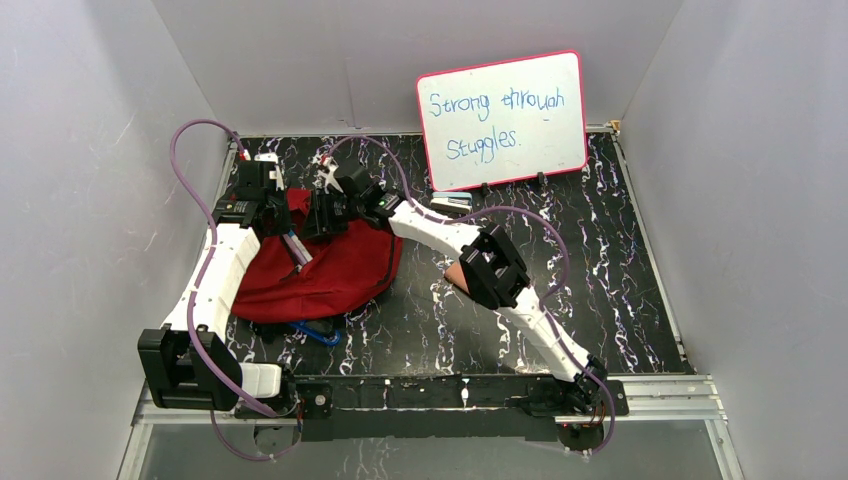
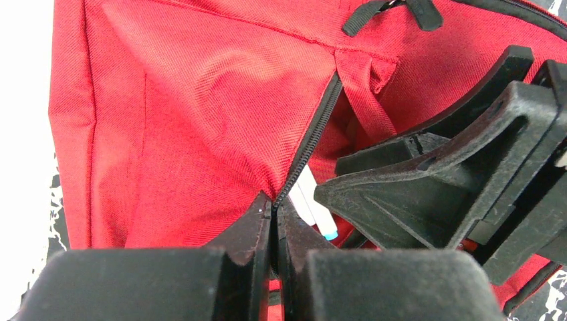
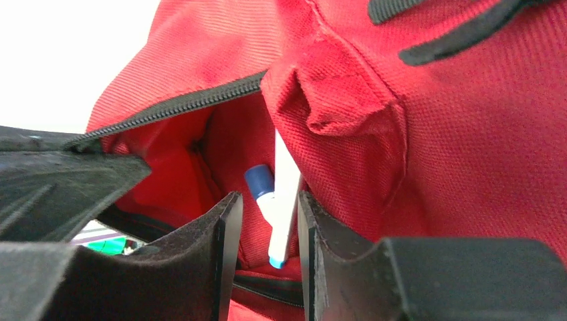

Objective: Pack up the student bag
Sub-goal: Place the stationery in the student bag, then pick up the personal item from the center of the board.

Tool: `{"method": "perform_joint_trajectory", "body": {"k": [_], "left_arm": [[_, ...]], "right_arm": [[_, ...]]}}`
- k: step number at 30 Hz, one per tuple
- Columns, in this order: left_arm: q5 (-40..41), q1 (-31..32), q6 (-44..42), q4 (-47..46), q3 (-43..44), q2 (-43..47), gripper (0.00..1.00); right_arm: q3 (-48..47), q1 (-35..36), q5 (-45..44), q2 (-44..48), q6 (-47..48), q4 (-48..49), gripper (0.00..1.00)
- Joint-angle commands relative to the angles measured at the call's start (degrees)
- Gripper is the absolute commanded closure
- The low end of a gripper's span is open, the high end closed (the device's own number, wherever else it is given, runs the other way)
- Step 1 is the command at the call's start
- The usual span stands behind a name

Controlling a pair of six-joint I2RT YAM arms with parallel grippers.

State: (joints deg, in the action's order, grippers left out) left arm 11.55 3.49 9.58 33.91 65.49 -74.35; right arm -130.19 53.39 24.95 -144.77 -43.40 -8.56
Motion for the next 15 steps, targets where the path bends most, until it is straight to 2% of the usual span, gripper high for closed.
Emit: {"method": "perform_joint_trajectory", "body": {"k": [1, 7, 13, 15], "left_arm": [[-0.4, -0.1, 0.1, 0.2, 0.1, 2.5, 1.0], [0.4, -0.1, -0.2, 0.1, -0.2, 2.8, 1.0], [0.4, -0.1, -0.2, -0.1, -0.3, 2.8, 1.0], [0.3, -0.1, -0.3, -0.4, -0.4, 2.8, 1.0]], "right_arm": [[2.6, 0.3, -1.8, 6.6, 4.0, 2.8, 0.55], [11.6, 0.2, -5.6, 16.8, 11.0, 1.7, 0.55], [28.6, -0.9, -14.8, 33.2, 22.6, 4.1, 0.55], [33.6, -2.1, -18.0, 38.2, 26.6, 4.2, 0.46]]}}
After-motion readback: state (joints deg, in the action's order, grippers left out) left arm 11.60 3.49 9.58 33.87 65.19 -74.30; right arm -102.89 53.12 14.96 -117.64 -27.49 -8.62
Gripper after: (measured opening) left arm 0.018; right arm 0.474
